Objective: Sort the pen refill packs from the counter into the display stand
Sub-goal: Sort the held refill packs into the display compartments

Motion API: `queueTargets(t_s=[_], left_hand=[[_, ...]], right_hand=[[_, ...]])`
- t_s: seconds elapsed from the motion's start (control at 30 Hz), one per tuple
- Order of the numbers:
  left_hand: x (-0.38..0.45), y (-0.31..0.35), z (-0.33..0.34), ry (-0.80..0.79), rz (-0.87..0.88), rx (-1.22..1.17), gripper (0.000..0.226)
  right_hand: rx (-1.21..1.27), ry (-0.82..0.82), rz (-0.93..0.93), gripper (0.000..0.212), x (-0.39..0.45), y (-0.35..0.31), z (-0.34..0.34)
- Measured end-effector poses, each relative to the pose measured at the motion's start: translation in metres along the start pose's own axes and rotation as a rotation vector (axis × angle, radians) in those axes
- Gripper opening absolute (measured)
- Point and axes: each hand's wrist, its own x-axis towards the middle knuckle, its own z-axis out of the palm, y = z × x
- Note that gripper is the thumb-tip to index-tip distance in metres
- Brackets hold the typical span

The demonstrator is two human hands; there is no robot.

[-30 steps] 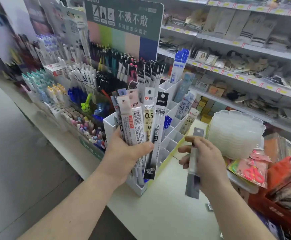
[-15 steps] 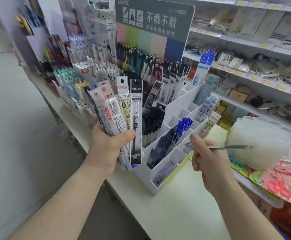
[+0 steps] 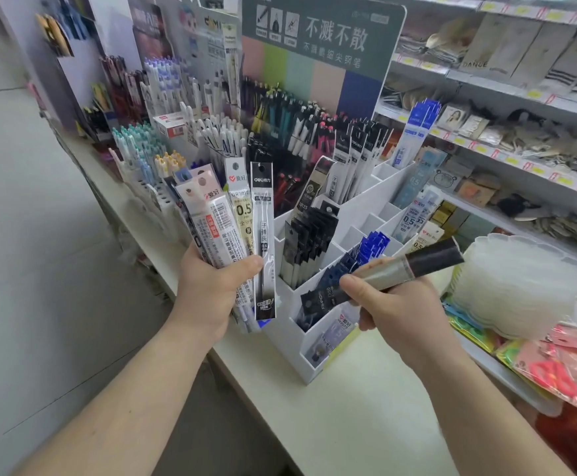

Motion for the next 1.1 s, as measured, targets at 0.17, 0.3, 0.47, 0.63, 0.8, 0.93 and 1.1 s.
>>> queueTargets(t_s=[0.17,0.3,0.47,0.63,0.8,0.93,1.1], left_hand=[[0.002,-0.001,-0.003,0.017,-0.011,-0.013,0.053],[0.003,-0.003,-0.004,0.024,-0.019,-0.01,0.052],[0.002,-0.004,-0.005,0.023,-0.026,-0.016,0.053],[0.004,-0.005,-0.008,0.018,-0.032,-0.005,0.056],[0.006,-0.005,-0.011,0.015,-0.037,0.016,0.056],[0.009,-0.004,-0.012,0.023,-0.048,0.027,0.051],[0.009,-0.003,-0.004,-0.007,-0.071,0.03,0.054]], right_hand=[[-0.117,-0.017,-0.098,0.014,0.005,-0.002,0.014],[-0.181,-0.061,-0.099,0.01,0.014,-0.005,0.026],[-0.513,0.111,-0.169,0.027,0.026,-0.002,0.041],[-0.672,0.13,-0.352,0.022,0.03,-0.002,0.047],[-0.533,0.028,-0.252,0.032,0.034,0.002,0.046],[-0.169,0.021,-0.139,0.028,0.031,-0.012,0.028],[0.07,0.03,-0.001,0.02,0.031,-0.016,0.009]])
